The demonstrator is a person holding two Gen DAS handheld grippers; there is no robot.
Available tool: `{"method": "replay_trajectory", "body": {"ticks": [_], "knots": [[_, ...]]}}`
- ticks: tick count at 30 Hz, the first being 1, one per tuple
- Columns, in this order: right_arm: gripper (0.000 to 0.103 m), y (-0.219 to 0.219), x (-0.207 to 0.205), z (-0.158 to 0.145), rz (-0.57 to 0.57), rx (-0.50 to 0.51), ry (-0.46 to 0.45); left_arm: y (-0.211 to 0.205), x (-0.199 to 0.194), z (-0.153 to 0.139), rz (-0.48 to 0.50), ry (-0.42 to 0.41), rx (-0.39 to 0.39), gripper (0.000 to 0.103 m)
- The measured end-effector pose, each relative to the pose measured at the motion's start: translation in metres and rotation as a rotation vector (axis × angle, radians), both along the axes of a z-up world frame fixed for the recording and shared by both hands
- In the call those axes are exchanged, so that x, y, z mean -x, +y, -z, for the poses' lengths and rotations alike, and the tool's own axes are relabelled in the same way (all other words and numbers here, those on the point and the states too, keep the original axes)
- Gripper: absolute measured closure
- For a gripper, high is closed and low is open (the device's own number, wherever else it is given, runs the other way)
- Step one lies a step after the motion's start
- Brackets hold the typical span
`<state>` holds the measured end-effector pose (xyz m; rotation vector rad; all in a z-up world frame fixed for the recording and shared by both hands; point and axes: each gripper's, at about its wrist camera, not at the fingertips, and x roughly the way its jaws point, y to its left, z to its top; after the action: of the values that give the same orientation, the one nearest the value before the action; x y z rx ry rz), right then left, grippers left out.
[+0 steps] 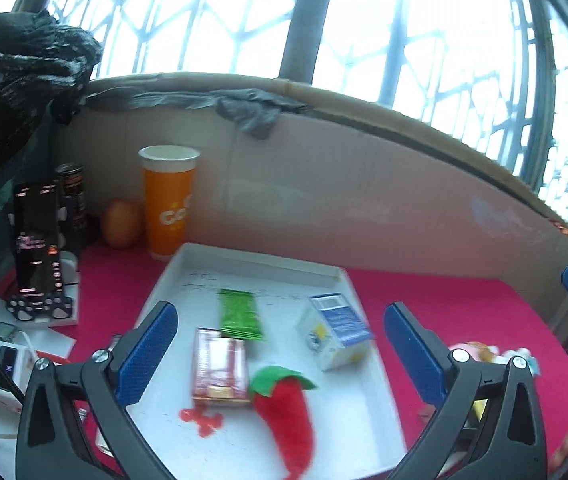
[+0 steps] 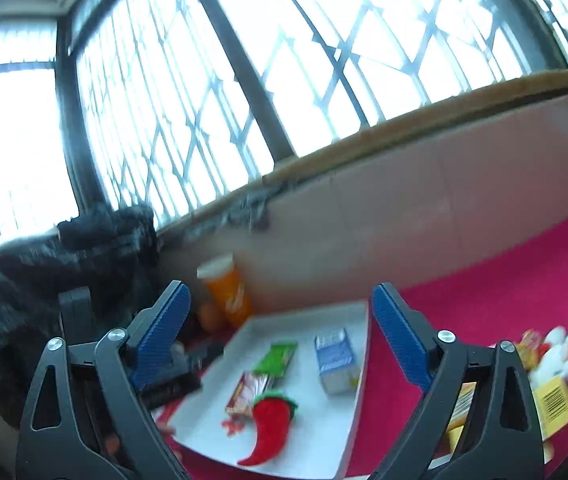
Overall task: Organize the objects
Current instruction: 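Withdraw both open tools from the tray back to the item pile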
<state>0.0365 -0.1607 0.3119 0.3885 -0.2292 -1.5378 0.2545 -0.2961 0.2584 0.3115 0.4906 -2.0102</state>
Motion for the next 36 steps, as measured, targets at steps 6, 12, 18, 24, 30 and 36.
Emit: {"method": "replay_trajectory", "body": {"ticks": [6,12,18,24,30,36], "knots": [[0.000,0.047,0.038,-0.021,0.124,0.031,0.054,0.042,0.028,0.000,0.183,0.005,0.023,0.000],[0.000,0.076,0.079,-0.001,0.161,-0.008,0.024,0.076,0.088,0.027,0.521,-0.244,0.050,0.000],[0.000,0.104,0.122,0.027,0.218,-0.060,-0.052,0.086,0.142,0.068,0.731,-0.445,-0.010,0.000],[0.000,0.121,0.144,0.033,0.240,-0.051,-0.099,0.086,0.176,0.090,0.797,-0.567,-0.082,0.000],[0.000,0.128,0.154,0.040,0.231,-0.067,-0.132,0.087,0.190,0.107,0.843,-0.583,-0.205,0.000],[0.000,0.126,0.159,0.052,0.186,-0.119,-0.148,0.117,0.177,0.109,0.910,-0.511,-0.251,0.003]]}}
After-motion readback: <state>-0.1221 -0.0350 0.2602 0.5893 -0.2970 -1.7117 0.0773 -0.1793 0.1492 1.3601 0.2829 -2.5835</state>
